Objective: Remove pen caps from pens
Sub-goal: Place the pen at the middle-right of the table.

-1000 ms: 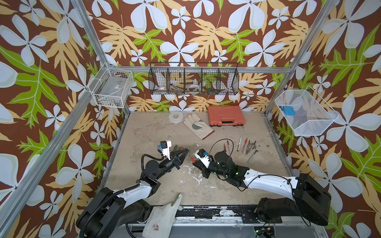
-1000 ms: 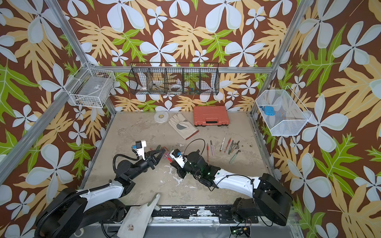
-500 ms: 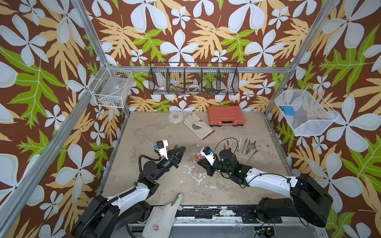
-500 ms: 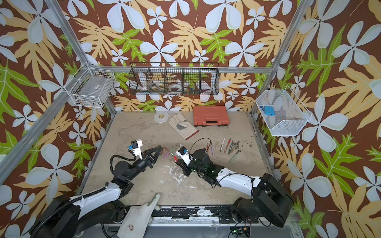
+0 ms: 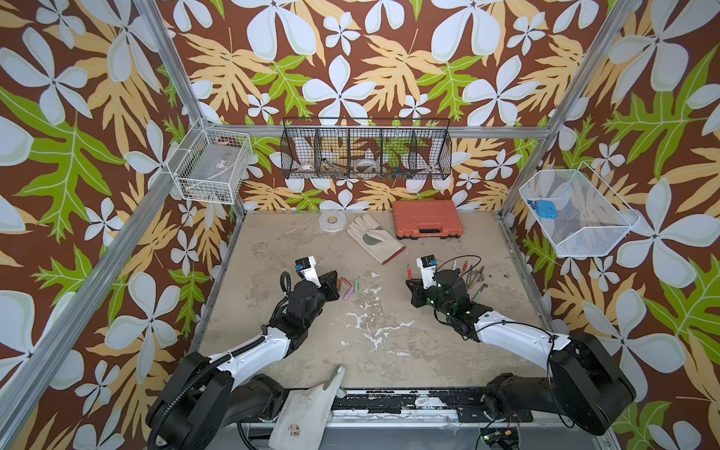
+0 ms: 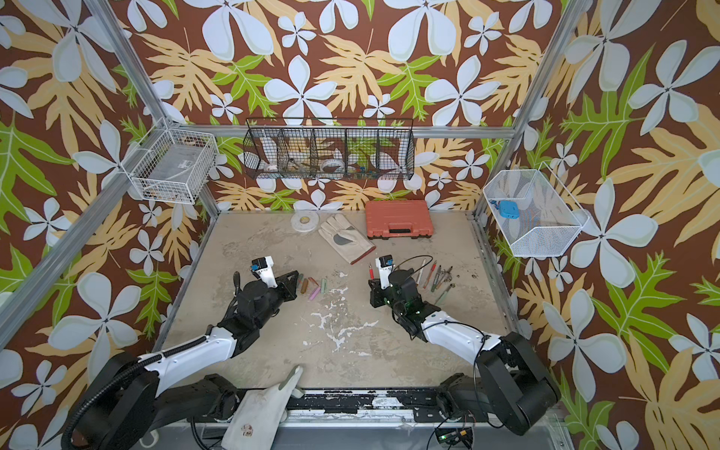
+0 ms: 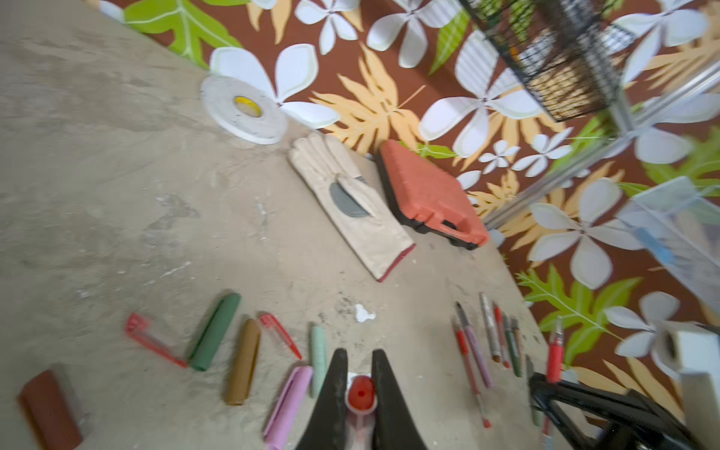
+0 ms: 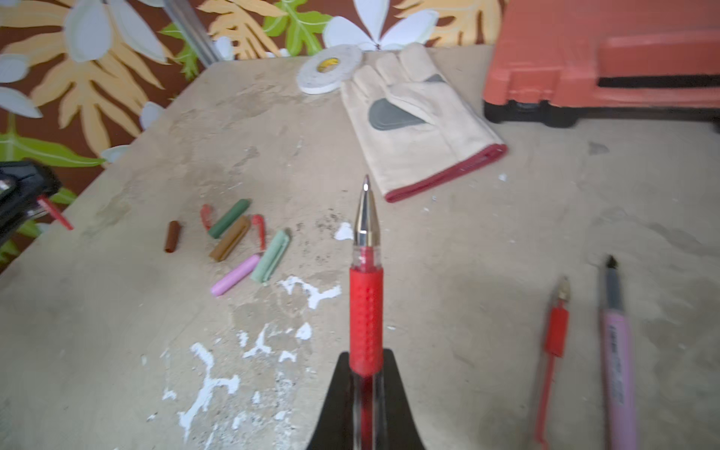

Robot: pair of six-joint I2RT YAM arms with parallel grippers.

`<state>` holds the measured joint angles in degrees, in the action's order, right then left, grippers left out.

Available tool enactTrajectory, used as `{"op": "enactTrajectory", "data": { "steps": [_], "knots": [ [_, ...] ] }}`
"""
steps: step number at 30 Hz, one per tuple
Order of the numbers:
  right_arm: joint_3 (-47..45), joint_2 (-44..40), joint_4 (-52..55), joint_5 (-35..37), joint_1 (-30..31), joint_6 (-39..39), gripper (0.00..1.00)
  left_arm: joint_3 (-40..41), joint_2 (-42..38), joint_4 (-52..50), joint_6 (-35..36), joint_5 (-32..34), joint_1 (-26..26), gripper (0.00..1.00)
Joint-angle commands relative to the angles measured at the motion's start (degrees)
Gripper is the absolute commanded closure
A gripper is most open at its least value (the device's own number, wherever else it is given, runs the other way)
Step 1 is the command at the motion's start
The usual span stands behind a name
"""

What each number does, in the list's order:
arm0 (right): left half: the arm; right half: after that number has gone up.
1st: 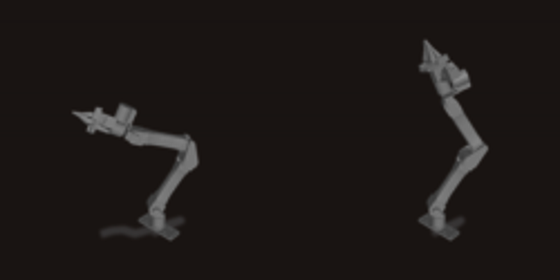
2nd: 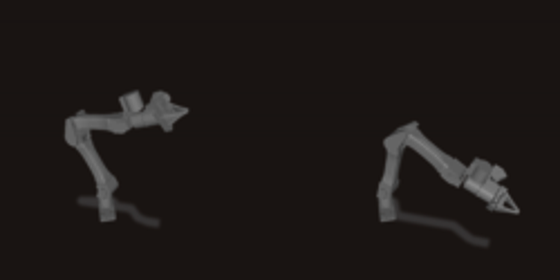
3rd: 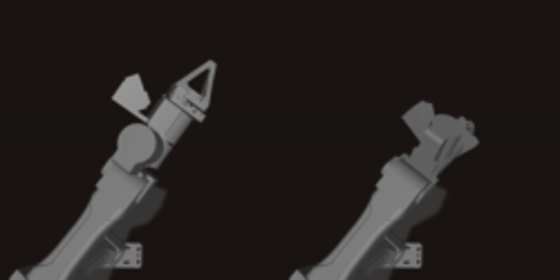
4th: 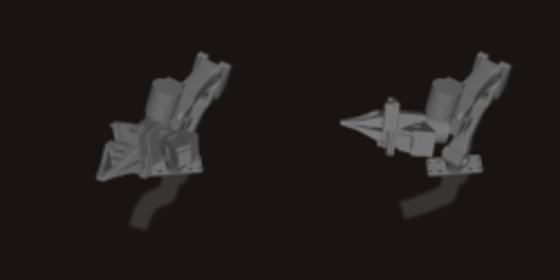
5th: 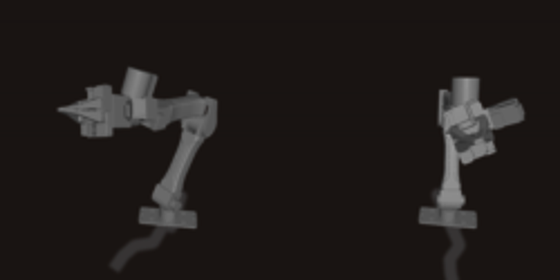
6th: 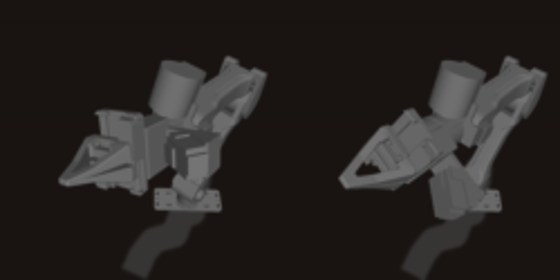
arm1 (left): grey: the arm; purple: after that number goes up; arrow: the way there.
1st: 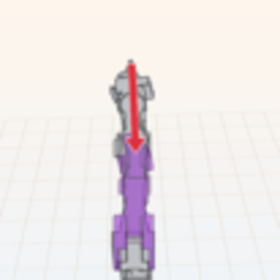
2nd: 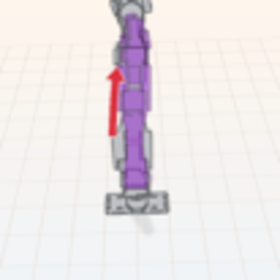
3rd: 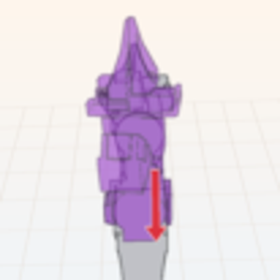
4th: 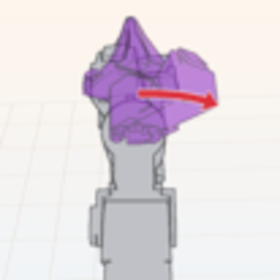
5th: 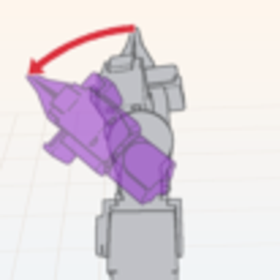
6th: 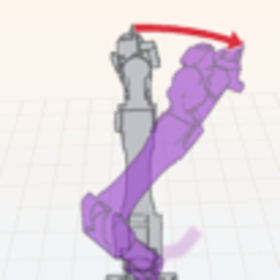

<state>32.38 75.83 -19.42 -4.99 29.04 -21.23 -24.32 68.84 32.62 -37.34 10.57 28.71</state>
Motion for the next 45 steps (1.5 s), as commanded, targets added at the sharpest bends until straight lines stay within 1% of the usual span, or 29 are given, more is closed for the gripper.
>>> {"op": "enactTrajectory", "data": {
  "steps": [1,2,4,8,10,14,17,28,32,40,42,45],
  "knots": [
    [0.3,0.6,3.0,3.6,-2.0,-4.7,1.00,-3.9,3.2,-11.4,0.7,8.8,-0.4,1.00],
    [0.1,0.6,3.5,4.2,-2.7,-5.3,1.00,-5.1,4.8,-13.4,0.8,9.9,-0.7,1.00],
    [-0.2,0.3,4.1,5.2,-3.8,-6.3,1.00,-5.9,7.0,-14.4,0.3,9.8,-2.2,1.00],
    [-0.7,0.6,5.7,6.6,-6.7,-8.7,1.00,-5.9,10.4,-14.3,-1.0,5.9,-6.9,1.00],
    [-0.8,1.2,6.2,6.4,-8.3,-9.7,1.00,-6.1,11.5,-14.4,-0.9,4.4,-8.1,1.00],
    [-0.5,2.7,7.1,6.6,-10.1,-10.7,1.00,-6.9,13.7,-14.3,0.3,4.3,-8.6,1.00],
    [-0.1,3.4,7.6,7.0,-10.4,-10.5,1.00,-7.5,15.6,-14.3,0.9,3.9,-9.1,1.00],
    [0.7,3.4,9.7,12.4,-11.6,-8.5,1.00,-8.5,18.7,-14.8,1.4,3.2,-10.4,1.00],
    [1.9,5.7,10.7,13.4,-11.6,-7.6,1.00,-8.6,18.9,-14.7,2.1,2.4,-10.4,0.97],
    [4.8,11.6,12.5,12.2,-12.0,-7.7,1.00,-9.1,20.5,-14.9,2.4,1.5,-10.5,0.97],
    [5.4,12.9,12.7,11.7,-12.1,-7.7,1.00,-9.1,20.7,-15.0,2.4,1.6,-10.5,0.95],
    [5.9,14.2,12.9,11.1,-12.1,-7.6,0.99,-9.4,21.2,-15.2,2.5,1.5,-10.5,0.89]
  ]
}}
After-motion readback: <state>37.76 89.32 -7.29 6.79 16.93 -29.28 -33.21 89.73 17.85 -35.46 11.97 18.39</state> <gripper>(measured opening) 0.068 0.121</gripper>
